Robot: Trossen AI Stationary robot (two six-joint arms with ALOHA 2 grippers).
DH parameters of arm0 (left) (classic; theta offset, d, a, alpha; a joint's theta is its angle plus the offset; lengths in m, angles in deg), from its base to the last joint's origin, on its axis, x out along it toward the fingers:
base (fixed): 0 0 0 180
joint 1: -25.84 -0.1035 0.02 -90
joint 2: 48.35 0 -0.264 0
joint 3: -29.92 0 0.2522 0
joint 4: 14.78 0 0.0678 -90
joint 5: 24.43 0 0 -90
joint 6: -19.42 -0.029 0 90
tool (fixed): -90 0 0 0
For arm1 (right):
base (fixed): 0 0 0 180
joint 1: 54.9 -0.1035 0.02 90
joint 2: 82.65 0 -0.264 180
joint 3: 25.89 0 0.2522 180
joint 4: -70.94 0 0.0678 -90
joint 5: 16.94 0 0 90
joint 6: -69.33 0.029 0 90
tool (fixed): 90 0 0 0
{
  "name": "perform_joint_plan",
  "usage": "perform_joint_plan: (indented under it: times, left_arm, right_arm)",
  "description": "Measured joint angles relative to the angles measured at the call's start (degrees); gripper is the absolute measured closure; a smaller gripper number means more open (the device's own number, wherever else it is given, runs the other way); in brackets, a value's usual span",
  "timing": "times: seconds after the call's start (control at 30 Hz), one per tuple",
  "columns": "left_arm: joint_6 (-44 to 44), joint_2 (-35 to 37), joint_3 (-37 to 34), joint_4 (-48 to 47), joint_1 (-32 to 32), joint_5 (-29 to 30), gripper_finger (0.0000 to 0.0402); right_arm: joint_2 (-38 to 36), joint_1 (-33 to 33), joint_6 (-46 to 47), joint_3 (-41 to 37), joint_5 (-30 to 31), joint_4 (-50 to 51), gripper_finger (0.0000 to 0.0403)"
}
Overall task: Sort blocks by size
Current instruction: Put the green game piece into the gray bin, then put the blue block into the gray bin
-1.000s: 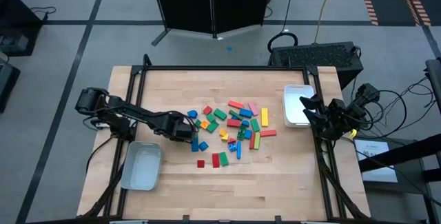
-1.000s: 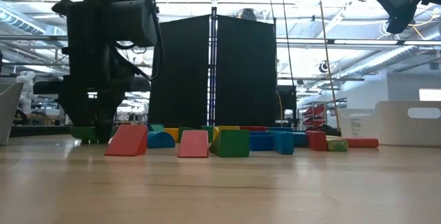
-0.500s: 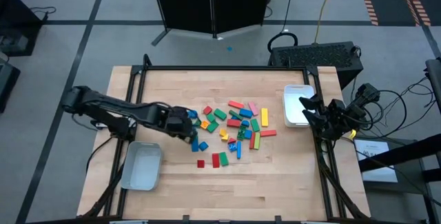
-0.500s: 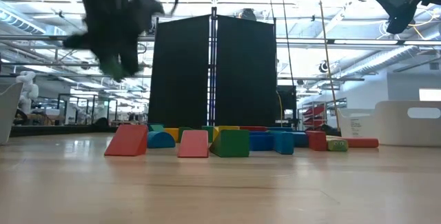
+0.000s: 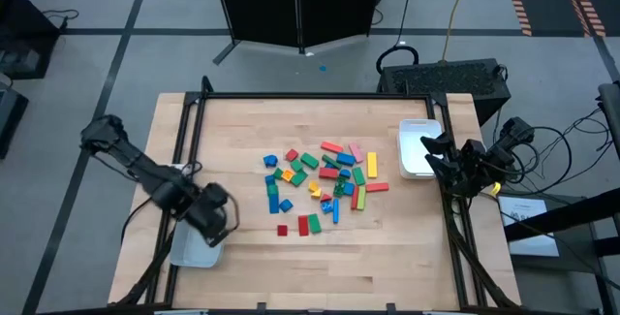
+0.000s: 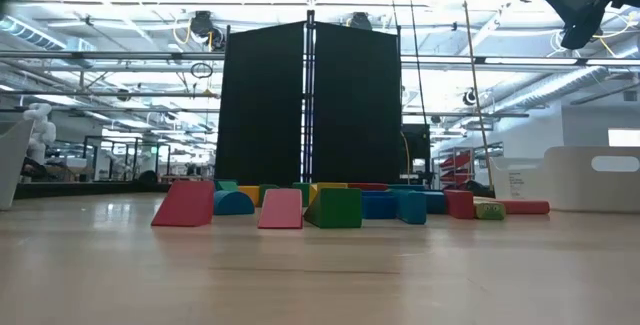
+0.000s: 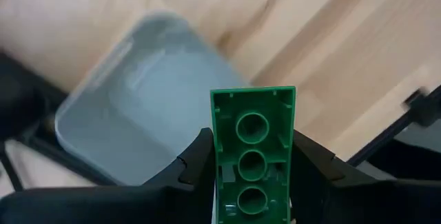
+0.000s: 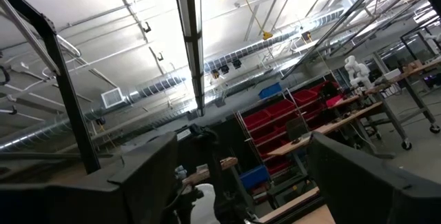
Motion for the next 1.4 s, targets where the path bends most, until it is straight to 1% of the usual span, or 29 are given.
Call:
perform_joint_plan:
  times: [0.17,0.3,0.37,0.47,0.53,0.63,0.73,0.8,0.87,0.97,1.03,1.13,1.23,1.3,1.4]
  left_arm:
    - [6.57,0.02,-0.72,0.00,6.07,0.10,0.0281]
    - [12.34,0.04,-1.57,-1.20,8.74,0.20,0.0279]
    - [14.54,0.04,-2.03,-1.16,9.50,0.29,0.0247]
    - [17.35,0.03,-2.79,-1.24,9.79,0.29,0.0174]
    - [17.75,0.02,-2.92,-1.25,9.77,0.29,0.0134]
    - [18.80,0.02,-2.93,-1.27,9.60,0.41,0.0101]
    - [20.11,0.02,-2.95,-1.27,8.84,1.62,0.0093]
    - [20.67,0.02,-2.95,-1.22,7.32,4.58,0.0094]
    - [20.71,0.02,-2.93,-0.64,4.70,9.76,0.0098]
    - [19.88,0.04,-2.94,0.94,-1.33,17.16,0.0106]
    - [17.31,0.03,-2.95,3.13,-6.09,20.03,0.0111]
    - [10.39,-1.04,-2.93,7.62,-13.29,21.81,0.0114]
    - [3.41,-3.46,-2.93,12.29,-19.04,22.02,0.0114]
    - [2.04,-5.69,-2.91,14.45,-21.95,21.84,0.0114]
    - [2.00,-9.53,-2.91,15.13,-25.21,21.73,0.0115]
  right_arm:
    - [0.00,0.00,-0.02,0.00,0.00,-0.01,0.0090]
    - [0.00,0.00,0.15,0.00,0.00,-0.02,0.0090]
    - [0.00,-0.02,0.17,0.00,0.00,-0.02,0.0090]
    - [0.00,0.00,0.17,0.00,0.00,-0.02,0.0090]
    - [0.00,0.00,0.15,0.00,0.00,-0.04,0.0090]
    - [0.00,0.00,0.17,-0.01,0.00,-0.04,0.0090]
    - [0.00,-0.02,0.16,0.00,0.00,-0.01,0.0090]
    - [0.00,-0.02,0.15,0.00,0.00,-0.02,0.0090]
    - [0.00,-0.01,0.08,0.00,0.00,-0.02,0.0090]
    - [0.00,-0.02,0.04,0.00,-0.01,-0.02,0.0090]
    - [0.00,0.00,0.01,0.00,-0.02,-0.02,0.0090]
    - [0.00,0.00,-0.02,0.00,-0.02,0.00,0.0090]
    - [0.00,-0.01,0.02,0.00,-0.02,0.19,0.0090]
    - [0.00,-0.01,0.31,0.00,-0.04,0.59,0.0090]
    - [-0.01,-0.02,1.58,0.00,-0.06,1.60,0.0090]
